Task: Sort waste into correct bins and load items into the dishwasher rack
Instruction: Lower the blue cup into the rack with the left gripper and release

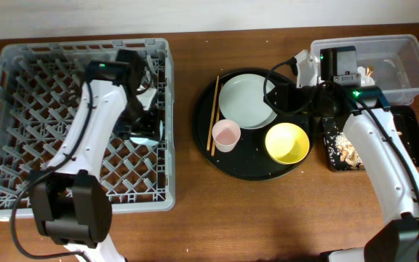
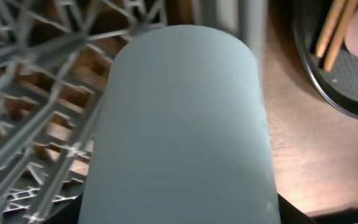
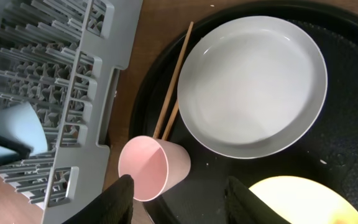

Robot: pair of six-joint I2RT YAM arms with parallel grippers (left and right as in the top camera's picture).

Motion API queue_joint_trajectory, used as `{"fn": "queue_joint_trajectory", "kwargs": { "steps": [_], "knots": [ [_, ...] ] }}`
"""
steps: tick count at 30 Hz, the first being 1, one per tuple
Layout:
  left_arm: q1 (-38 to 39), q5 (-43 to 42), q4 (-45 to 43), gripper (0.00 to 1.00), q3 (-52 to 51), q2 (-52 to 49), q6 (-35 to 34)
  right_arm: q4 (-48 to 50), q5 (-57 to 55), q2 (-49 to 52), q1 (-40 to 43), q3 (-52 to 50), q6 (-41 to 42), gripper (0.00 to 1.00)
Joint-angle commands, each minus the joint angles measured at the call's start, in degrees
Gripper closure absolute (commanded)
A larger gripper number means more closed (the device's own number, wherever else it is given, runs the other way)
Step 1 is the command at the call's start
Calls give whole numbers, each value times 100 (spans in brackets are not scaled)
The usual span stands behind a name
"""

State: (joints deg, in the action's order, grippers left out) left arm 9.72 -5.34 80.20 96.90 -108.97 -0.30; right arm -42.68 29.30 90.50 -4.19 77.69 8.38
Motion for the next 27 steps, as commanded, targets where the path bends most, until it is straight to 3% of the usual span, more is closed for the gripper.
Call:
{"fn": "queue_joint_trajectory", "kwargs": {
  "steps": [1, 22, 26, 27],
  "knots": [
    [118, -52, 33, 68, -50, 55, -59, -24, -111, -11, -31, 33, -70, 52],
    [122, 505, 129, 67, -249, 55, -61, -131, -153, -11, -31, 33, -164, 52],
    [122, 616, 90, 50, -402, 55, -59, -149, -153, -11, -31, 33, -201, 52],
    [122, 627, 76, 41, -435, 55, -59, -149, -153, -11, -31, 33, -201, 52]
  ]
}}
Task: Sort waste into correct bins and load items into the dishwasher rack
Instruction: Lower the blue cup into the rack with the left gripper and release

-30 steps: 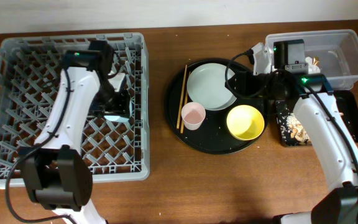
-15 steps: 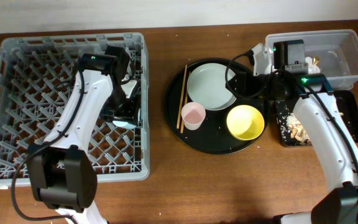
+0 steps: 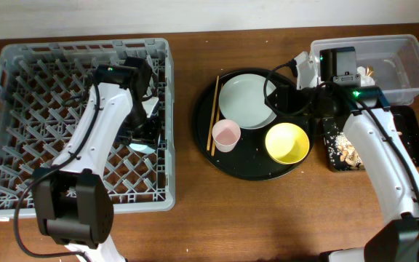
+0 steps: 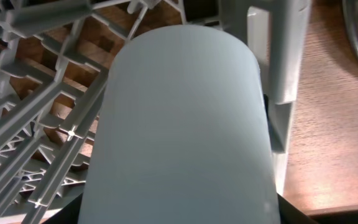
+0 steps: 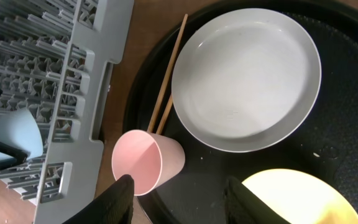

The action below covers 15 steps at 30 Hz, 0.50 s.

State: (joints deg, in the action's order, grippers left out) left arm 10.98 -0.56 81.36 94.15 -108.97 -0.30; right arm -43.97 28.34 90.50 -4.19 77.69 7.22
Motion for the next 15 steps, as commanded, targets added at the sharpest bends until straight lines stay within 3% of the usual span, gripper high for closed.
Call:
{"fn": "queue_joint_trajectory", "kwargs": {
  "steps": [1, 7, 15],
  "knots": [
    [-4, 149, -44, 36, -164, 55, -59, -20, -57, -11, -31, 33, -85, 52],
    [-26, 144, -208, 4, -157, 55, -59, -20, -57, -11, -31, 33, -85, 52],
    [4, -33, -162, 4, 487, 57, -52, -22, -55, -11, -31, 33, -83, 52]
  ]
}}
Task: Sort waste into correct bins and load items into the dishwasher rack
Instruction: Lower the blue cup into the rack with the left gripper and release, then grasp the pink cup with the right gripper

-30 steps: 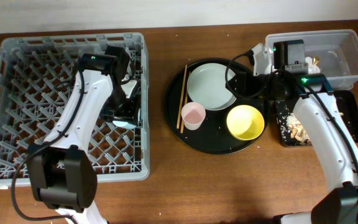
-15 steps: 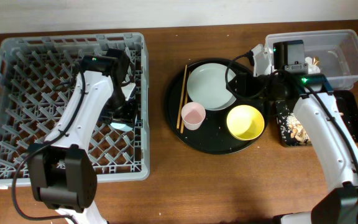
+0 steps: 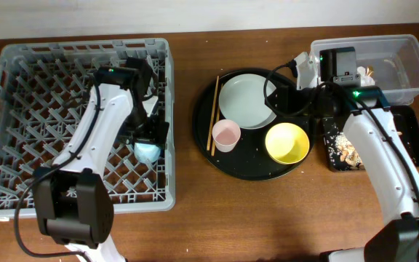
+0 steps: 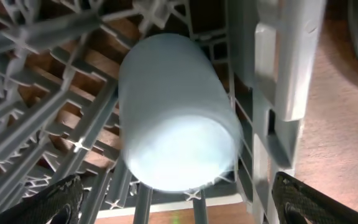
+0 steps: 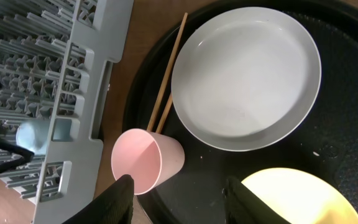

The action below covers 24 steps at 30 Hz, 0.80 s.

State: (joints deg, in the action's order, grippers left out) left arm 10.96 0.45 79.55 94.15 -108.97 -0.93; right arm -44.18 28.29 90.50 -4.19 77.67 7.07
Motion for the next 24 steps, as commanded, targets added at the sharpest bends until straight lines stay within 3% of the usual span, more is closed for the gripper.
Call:
{"fn": "queue_joint_trajectory", "kwargs": {
  "steps": [1, 8, 14, 18, 24],
  "knots": [
    [52, -216, 46, 4, 682, 57, 72, -2, -50, -11, -31, 35, -66, 52],
    [702, -542, -365, 4, 951, 57, -175, -94, -96, 37, -238, 33, 61, 52],
    [444, -538, -658, 2, 951, 57, -1005, -33, -651, 645, -1008, 26, 859, 54],
    [153, -586, -664, 2, 951, 57, -1169, 70, -723, 1158, -1281, 24, 1104, 57],
    [125, -577, -669, 2, 951, 57, -1165, 151, -776, 1513, -1349, 24, 1104, 79]
  ]
}}
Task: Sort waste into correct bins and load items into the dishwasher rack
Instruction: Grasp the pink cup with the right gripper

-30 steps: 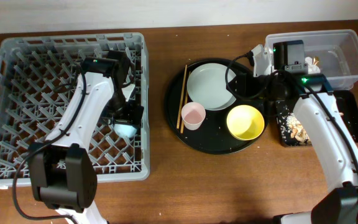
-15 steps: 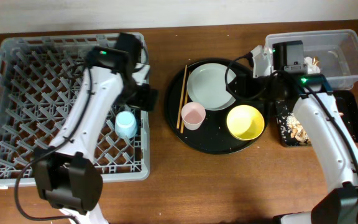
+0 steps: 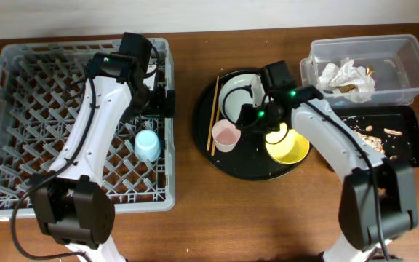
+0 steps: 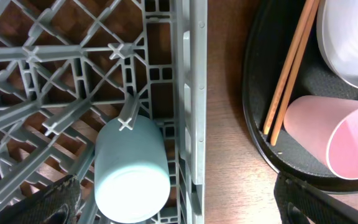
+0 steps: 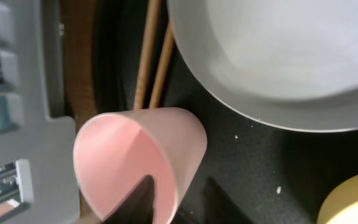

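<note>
A pale blue cup [image 3: 146, 144] stands bottom-up in the grey dishwasher rack [image 3: 20, 109] by its right wall; it also shows in the left wrist view [image 4: 131, 171]. My left gripper [image 3: 158, 102] hangs open above that wall [image 4: 179, 208], holding nothing. The pink cup [image 3: 226, 135] lies tilted on the round black tray [image 3: 249, 169] beside the chopsticks [image 3: 213, 116]. My right gripper [image 3: 240, 125] is open at the pink cup [image 5: 142, 158], one finger inside the mouth and one outside [image 5: 179, 199].
A white plate [image 3: 242, 98] and a yellow bowl [image 3: 288, 143] share the round tray. At the back right a clear bin [image 3: 406, 69] holds crumpled waste. In front of it a black rectangular tray [image 3: 380, 135] carries crumbs.
My left gripper has moved up and away from the blue cup, which stays in the rack. My right gripper has come from beside the bin down to the pink cup, its fingers astride the rim.
My left gripper held the blue cup over the rack's right side, then lower among the tines. By 0.8 s ago it had opened and the cup stood in the rack. My right gripper hung open over the round tray, and now straddles the pink cup's wall.
</note>
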Robot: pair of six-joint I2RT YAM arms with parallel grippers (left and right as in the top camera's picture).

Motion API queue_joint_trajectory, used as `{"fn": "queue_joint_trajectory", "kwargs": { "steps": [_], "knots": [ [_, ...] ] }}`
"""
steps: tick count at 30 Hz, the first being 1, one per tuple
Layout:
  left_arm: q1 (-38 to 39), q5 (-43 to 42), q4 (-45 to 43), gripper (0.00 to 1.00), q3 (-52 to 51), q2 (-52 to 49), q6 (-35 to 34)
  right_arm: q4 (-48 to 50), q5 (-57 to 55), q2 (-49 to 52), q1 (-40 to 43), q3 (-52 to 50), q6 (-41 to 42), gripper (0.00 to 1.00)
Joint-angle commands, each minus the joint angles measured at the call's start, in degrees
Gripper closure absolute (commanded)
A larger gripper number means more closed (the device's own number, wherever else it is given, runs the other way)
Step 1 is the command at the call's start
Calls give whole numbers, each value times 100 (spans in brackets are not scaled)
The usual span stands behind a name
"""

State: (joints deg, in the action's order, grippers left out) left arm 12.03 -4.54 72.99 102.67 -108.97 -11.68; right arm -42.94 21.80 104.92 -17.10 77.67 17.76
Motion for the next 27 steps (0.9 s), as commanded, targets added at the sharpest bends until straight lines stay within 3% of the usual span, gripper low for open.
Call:
{"fn": "queue_joint_trajectory", "kwargs": {
  "steps": [1, 6, 9, 14, 27],
  "knots": [
    [17, -81, -13, 2, 98, 57, -90, 26, -136, 70, -57, 24, 33, 80],
    [17, -81, -11, 1, 98, 57, -90, -17, -153, 122, -57, 11, 33, 79],
    [17, -81, -11, 1, 98, 57, -90, -7, -153, 153, -103, -26, 33, 70],
    [17, -81, -9, 1, 98, 57, -90, 7, -254, 153, -203, -28, 33, 75],
    [17, -81, -11, 1, 98, 57, -90, -17, -304, 160, -214, -192, 33, 76]
  ]
}}
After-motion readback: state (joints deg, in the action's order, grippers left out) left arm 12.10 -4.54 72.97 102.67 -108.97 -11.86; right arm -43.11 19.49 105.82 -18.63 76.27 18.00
